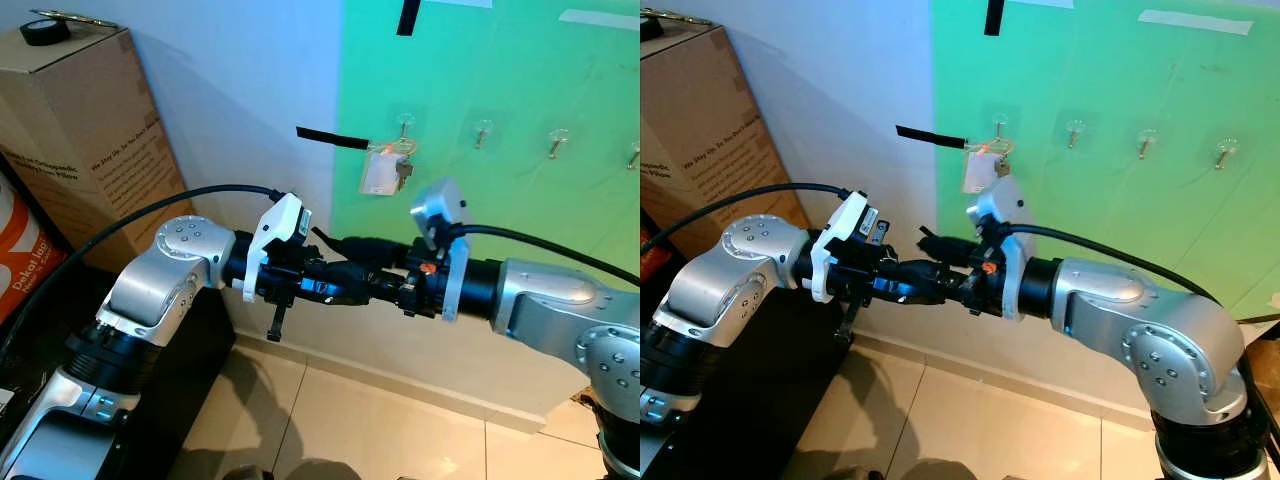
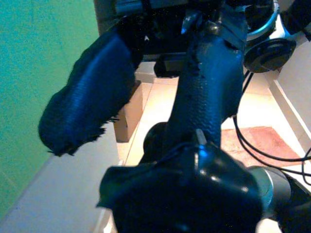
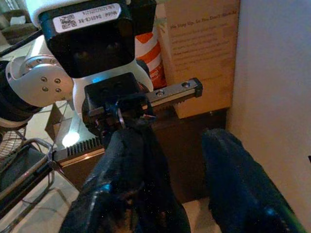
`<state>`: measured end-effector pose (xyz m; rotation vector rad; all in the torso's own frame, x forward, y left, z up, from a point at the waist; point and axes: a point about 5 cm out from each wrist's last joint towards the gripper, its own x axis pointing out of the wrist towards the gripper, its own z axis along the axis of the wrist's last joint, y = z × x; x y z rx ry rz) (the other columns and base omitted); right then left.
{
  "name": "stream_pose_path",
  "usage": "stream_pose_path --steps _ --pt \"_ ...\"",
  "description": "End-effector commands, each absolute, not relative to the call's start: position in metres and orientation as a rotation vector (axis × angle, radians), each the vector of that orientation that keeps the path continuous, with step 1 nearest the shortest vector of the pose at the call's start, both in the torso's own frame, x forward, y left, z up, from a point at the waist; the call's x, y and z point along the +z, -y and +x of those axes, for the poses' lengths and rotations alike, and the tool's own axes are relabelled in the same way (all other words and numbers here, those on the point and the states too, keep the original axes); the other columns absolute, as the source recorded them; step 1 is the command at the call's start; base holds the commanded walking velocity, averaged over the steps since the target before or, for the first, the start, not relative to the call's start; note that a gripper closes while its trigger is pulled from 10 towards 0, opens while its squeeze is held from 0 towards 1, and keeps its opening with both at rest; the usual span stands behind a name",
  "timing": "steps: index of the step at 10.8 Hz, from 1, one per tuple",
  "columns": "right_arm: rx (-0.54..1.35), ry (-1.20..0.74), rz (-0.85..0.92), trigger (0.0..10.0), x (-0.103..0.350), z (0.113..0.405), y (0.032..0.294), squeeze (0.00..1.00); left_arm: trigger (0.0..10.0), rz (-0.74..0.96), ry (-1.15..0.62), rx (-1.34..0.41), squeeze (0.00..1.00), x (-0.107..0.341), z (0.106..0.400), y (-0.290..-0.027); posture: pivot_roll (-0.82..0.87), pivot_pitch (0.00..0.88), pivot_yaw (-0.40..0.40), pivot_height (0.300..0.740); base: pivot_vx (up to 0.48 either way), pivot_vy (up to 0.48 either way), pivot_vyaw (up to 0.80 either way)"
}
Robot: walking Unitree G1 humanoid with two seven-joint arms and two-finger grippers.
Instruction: Hang keys on a hook
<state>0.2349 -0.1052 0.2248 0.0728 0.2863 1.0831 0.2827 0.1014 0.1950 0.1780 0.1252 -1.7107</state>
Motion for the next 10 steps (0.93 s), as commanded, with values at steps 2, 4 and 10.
stream_pose_path --steps 2,4,10 --pt "1.141 -0.243 0.089 10.0 0.233 0.23 0.1 1.0 10.0 0.199 -0.13 -1.731 0.0 0.195 0.283 -0.096 -0.14 0.0 0.032 0.74 0.0 0.0 0.0" --pt "1.142 -0.236 0.082 10.0 0.234 0.231 0.096 0.76 10.0 0.2 -0.129 -1.737 0.0 0.195 0.283 -0.095 -0.14 0.0 0.035 0.74 0.0 0.0 0.0" --pt "1.123 -0.236 0.138 0.2 0.231 0.235 0.084 0.0 10.0 0.221 -0.114 -1.718 0.0 0.196 0.286 -0.094 -0.14 0.0 0.037 0.74 0.0 0.0 0.0"
